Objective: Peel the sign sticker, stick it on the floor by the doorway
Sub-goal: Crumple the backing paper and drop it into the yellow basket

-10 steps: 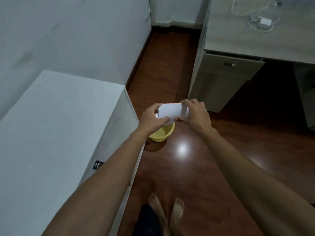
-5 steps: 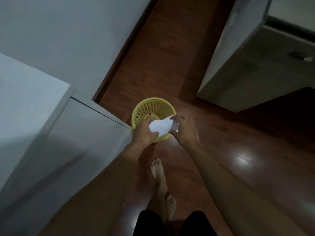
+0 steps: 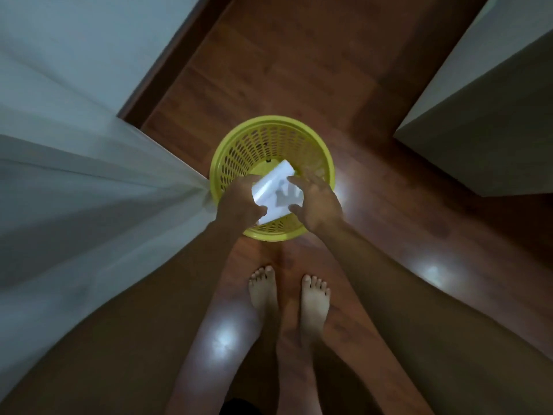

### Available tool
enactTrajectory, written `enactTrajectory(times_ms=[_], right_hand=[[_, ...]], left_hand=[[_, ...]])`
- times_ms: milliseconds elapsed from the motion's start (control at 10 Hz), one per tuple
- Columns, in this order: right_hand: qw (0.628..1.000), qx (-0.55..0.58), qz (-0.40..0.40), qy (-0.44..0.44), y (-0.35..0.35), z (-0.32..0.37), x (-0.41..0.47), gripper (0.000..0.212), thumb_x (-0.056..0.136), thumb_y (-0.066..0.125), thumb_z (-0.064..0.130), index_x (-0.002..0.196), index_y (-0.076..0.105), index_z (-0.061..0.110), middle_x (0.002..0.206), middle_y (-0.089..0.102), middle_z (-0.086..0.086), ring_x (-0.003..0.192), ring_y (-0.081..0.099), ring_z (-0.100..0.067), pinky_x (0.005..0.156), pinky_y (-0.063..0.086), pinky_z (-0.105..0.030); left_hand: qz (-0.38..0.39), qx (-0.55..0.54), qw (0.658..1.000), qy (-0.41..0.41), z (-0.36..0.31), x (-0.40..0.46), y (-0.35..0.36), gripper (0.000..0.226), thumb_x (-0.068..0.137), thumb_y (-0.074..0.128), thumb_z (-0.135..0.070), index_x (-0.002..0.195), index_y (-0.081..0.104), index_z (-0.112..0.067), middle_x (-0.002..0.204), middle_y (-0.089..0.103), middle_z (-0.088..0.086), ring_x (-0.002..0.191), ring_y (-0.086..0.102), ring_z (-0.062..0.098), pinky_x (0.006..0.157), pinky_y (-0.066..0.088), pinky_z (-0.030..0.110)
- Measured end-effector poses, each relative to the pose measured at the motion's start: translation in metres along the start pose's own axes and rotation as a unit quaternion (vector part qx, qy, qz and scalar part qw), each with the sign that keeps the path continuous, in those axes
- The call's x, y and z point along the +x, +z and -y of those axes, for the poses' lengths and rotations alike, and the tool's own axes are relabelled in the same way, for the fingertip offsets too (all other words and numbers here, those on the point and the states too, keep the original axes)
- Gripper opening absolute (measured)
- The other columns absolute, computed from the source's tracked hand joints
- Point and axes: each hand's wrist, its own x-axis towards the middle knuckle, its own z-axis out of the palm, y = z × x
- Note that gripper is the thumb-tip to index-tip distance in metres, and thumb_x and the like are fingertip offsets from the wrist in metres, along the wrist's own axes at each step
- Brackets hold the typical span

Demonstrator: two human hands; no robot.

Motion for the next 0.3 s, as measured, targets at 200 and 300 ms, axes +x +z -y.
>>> enactTrajectory(times_ms=[200,300], right_hand=[[1.000,0.017,-0.004,0.001,-0.016,0.007,-0.015,0.054,0.095,0.065,0.024,0.146,0.049,0.026,0.164,0.032,-0.001,0.146,0.037,-0.022,0.108,0.044,-0.041],[0.999,0.022,-0.037,0.002,-0.049,0.028,-0.034,0.047,0.097,0.058,0.032,0.143,0.053,0.022,0.153,0.049,-0.002,0.134,0.052,-0.026,0.101,0.045,-0.038]], left_hand=[[-0.024,0.018,0.999,-0.040,-0.010,-0.019,-0.013,0.060,0.079,0.071,-0.026,0.135,0.053,-0.011,0.141,0.053,0.007,0.129,0.049,0.023,0.101,0.038,0.029],[-0.051,0.018,0.998,-0.029,-0.038,-0.039,-0.041,0.056,0.084,0.067,-0.033,0.133,0.055,-0.008,0.139,0.055,0.010,0.128,0.051,0.026,0.100,0.040,0.033]])
